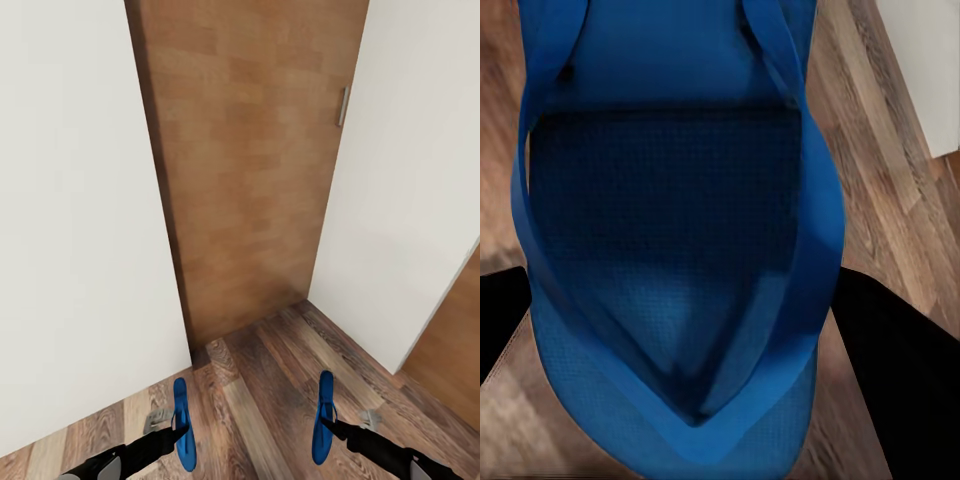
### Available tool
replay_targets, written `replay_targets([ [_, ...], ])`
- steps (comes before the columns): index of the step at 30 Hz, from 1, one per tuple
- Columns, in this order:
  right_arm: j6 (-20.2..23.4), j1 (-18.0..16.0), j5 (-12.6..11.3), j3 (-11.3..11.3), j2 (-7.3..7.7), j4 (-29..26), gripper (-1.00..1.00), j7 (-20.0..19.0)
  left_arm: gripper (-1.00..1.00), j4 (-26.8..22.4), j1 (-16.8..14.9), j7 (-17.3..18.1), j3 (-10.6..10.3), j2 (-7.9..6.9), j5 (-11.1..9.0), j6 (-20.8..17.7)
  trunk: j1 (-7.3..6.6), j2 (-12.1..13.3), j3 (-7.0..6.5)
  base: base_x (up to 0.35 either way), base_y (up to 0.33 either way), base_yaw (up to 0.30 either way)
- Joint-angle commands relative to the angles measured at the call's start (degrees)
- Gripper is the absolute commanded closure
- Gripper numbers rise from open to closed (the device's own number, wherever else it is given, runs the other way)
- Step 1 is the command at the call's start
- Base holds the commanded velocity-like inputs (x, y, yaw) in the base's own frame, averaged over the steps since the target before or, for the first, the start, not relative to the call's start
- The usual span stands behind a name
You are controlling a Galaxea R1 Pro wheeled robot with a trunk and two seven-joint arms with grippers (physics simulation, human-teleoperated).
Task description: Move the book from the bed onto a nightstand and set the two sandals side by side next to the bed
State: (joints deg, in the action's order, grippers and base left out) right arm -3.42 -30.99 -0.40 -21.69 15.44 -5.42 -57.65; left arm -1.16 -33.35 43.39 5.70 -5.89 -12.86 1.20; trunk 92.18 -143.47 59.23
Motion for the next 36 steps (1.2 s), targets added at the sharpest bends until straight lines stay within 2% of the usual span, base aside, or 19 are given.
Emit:
replay_targets([
  [1,-0.4,0.0,0.0,0.1,0.03,0.1,1.0,-0.1,1.0,0.1,-0.1,0.2,0.5,0.0,0.3,0.1,-0.01,0.0,0.05,0.0,0.0,0.239],
  [36,-0.4,0.0,0.0,0.1,0.03,0.1,1.0,-0.1,1.0,0.1,-0.1,0.2,0.5,0.0,0.3,0.1,-0.01,0.0,0.05,0.0,0.0,0.237],
])
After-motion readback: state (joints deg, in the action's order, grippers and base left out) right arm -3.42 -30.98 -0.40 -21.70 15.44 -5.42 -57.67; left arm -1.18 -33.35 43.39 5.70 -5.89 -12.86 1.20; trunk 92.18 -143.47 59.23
